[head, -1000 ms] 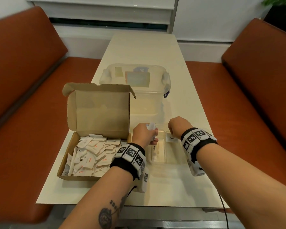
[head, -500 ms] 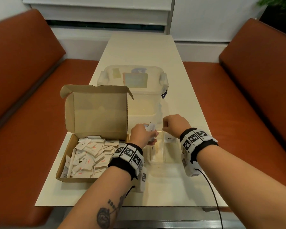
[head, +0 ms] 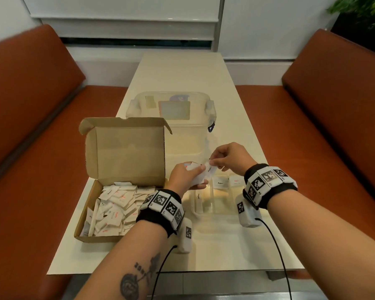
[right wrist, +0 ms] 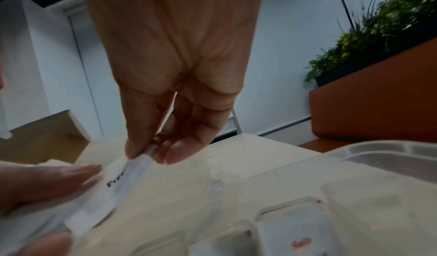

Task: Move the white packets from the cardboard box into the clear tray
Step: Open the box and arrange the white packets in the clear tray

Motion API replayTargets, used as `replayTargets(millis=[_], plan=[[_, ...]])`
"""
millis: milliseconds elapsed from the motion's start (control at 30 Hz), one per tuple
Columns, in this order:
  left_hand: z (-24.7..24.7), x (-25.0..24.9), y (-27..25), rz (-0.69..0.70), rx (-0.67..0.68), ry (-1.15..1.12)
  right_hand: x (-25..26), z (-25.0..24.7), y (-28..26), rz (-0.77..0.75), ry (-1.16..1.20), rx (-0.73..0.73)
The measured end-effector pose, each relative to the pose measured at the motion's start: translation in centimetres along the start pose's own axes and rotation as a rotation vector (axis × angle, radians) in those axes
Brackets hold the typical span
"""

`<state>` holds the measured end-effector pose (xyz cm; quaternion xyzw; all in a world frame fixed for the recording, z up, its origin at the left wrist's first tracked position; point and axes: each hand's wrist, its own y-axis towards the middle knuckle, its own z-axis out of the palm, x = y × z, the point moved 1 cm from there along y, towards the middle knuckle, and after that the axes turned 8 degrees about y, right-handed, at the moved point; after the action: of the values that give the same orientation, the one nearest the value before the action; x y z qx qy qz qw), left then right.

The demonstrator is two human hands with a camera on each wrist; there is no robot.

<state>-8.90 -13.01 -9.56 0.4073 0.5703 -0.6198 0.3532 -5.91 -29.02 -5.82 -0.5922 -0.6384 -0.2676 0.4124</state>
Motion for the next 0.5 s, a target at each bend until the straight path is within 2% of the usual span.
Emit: replayTargets(millis=[200, 267, 400, 500], plan=[[0.3, -0.3, 0.2, 0.089, 0.011, 0.074, 0.5, -0.9, 0.0, -0.009, -0.188, 0.072], [0.8, -0.3, 0.1, 0.116, 0.016, 0.11, 1.0, -0.6, 0.0, -0.039, -0.182, 0.074], [0.9, -0.4, 0.3, 0.124, -0.044, 0.056, 1.1, -0.3, -0.1, -0.05, -0.073, -0.014], [0.8, -0.5, 0.2, 0.119, -0.041, 0.05, 0.8, -0.3, -0.3, -0.023, -0.117, 0.03]])
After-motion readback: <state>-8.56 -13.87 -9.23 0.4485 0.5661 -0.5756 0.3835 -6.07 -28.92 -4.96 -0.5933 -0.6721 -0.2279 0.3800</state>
